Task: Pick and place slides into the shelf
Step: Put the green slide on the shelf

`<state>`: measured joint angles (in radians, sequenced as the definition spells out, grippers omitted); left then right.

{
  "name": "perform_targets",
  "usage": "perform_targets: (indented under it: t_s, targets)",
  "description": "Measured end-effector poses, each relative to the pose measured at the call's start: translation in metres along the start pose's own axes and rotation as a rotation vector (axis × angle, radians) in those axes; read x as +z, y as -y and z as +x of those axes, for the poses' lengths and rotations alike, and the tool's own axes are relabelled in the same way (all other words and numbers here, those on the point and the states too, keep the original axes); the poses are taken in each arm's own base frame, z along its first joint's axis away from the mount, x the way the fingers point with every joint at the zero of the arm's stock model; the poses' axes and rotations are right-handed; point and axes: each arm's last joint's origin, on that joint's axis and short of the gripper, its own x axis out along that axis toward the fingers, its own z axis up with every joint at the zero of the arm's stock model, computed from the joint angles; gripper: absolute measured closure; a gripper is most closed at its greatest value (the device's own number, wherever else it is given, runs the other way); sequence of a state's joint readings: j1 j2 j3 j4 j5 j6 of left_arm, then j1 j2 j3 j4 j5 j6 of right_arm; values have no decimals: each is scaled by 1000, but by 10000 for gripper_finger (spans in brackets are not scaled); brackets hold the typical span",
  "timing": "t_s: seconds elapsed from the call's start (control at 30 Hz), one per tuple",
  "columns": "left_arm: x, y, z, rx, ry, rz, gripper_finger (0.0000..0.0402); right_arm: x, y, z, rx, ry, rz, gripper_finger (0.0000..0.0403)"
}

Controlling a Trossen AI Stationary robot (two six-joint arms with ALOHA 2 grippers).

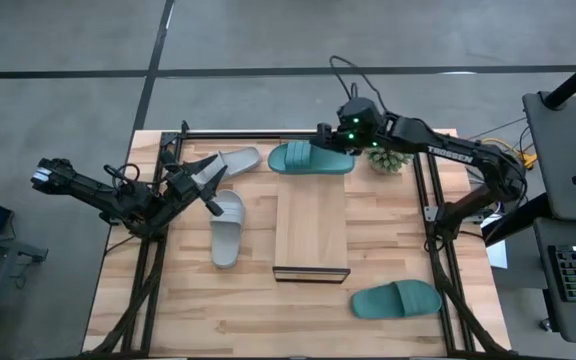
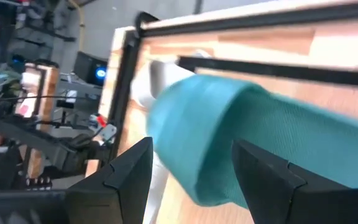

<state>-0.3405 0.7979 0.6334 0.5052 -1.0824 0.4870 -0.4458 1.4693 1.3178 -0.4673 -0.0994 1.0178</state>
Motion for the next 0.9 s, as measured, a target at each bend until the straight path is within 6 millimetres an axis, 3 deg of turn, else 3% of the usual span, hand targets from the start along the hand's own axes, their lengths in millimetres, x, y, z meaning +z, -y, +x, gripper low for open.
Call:
perform_targets:
  t_s: [0.57,0.9]
  targets:
    - [1,0,0,1,3,-93,260,-13,-39,-76,248,211,-377,195]
    - [7,-3,0,15,32,-155,260,-31,-49,-93,313,210,-622,195]
